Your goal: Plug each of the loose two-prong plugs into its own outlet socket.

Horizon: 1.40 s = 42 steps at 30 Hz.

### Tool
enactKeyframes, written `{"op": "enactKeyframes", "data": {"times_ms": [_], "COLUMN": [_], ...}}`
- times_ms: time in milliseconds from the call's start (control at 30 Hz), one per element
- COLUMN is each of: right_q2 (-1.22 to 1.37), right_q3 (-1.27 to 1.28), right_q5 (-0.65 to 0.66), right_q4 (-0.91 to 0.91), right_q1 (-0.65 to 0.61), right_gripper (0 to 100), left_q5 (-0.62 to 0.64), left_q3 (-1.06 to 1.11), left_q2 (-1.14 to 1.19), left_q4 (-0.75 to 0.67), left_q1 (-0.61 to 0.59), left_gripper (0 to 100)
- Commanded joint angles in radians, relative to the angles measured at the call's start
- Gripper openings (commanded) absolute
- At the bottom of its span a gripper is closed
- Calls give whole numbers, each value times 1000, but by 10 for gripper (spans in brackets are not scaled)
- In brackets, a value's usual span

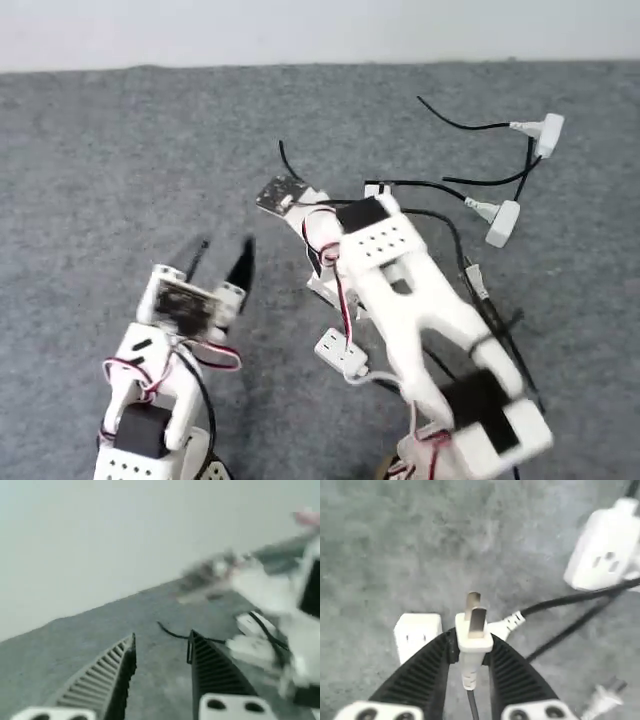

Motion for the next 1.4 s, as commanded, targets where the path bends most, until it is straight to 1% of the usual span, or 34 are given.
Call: {"op": "enactKeyframes", "data": {"times_ms": [0,100,200,267,367,433,600,633,700,767,933,1367], "right_q2": [-154,-242,-320,-358,-378,-378,-380,-381,-387,-389,-387,-384], "right_q3": [-34,-43,-48,-48,-46,-44,-44,-44,-44,-51,-51,-60], "right_q5": [18,17,15,-15,-51,-46,-46,-44,-32,-6,0,5], "right_q4": [64,127,180,208,222,222,236,236,236,243,252,246], "right_q1": [-22,-56,-124,-180,-237,-236,-234,-234,-228,-211,-208,-186], "right_gripper": [9,9,9,9,9,9,9,9,9,9,9,9], "left_q5": [-52,-52,-52,-52,-40,0,6,6,11,46,43,57], "left_q3": [-82,-97,-99,-99,-99,-99,-105,-119,-166,-194,-170,-166], "left_q2": [0,0,0,0,0,0,0,0,0,0,0,0], "left_q4": [69,78,77,78,94,104,114,135,203,242,218,221], "left_q1": [80,74,60,61,100,106,115,118,163,186,186,186], "left_gripper": [171,171,171,171,171,170,170,170,169,169,170,169]}}
